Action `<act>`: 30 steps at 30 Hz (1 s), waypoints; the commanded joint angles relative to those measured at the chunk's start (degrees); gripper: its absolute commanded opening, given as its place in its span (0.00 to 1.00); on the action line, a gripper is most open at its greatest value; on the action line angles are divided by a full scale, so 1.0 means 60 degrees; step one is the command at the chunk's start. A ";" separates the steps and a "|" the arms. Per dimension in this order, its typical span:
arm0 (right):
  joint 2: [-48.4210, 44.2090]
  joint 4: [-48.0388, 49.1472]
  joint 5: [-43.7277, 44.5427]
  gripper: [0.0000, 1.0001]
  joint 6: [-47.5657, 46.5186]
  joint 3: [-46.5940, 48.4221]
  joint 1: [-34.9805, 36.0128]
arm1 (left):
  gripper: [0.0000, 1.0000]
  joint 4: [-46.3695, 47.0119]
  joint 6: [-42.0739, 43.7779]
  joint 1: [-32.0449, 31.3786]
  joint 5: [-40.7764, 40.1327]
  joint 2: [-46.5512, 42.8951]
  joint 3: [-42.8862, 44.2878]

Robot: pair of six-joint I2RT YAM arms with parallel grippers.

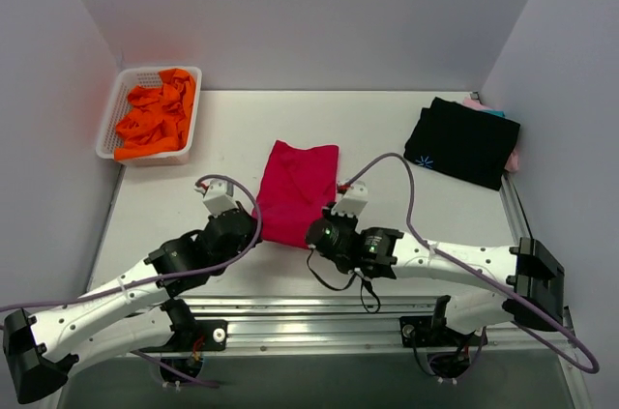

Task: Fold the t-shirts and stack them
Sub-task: Fold the long partially folded tshirt into a neat square

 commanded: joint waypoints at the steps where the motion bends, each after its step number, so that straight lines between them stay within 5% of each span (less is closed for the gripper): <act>1: 0.0225 -0.0299 0.0650 0.00 -0.1541 0.0673 -0.1109 | 0.02 0.0534 0.1493 0.0870 -0.0389 0.0477 0.0821; 14: 0.2184 0.1592 -0.1195 0.00 -0.3447 0.1450 -0.4097 | 0.02 0.3276 0.2683 0.3844 0.1998 0.4372 0.3206; 20: 0.5123 0.1945 -0.2879 0.00 -0.4163 0.4141 -0.6086 | 0.03 0.3994 0.3049 0.5193 0.3505 0.7388 0.5052; 21: 0.5669 0.1872 -0.2998 0.00 -0.4238 0.4828 -0.6396 | 0.11 0.3995 0.3093 0.5703 0.3857 0.8060 0.6202; 23: 0.7508 0.0807 -0.3394 0.25 -0.4254 0.7622 -0.7432 | 0.55 0.3762 0.3269 0.6204 0.5141 1.0329 0.7830; 24: 0.8202 -0.0532 -0.3467 0.48 -0.4181 0.8836 -0.7744 | 0.94 0.3427 0.3299 0.6627 0.5686 1.1236 1.0087; 25: 0.9297 -0.1111 -0.3627 0.95 -0.4194 1.1125 -0.7950 | 0.94 0.2002 0.3560 0.6718 0.6127 1.2884 1.1429; 28: 1.0170 -0.3033 -0.2842 1.00 -0.4267 1.3676 -0.8172 | 0.94 0.0393 0.4029 0.6908 0.6334 1.4449 1.4744; 30: 0.9750 -0.2688 -0.2706 1.00 -0.4472 1.3598 -0.8084 | 0.94 0.0405 0.4002 0.7041 0.6629 1.4308 1.4798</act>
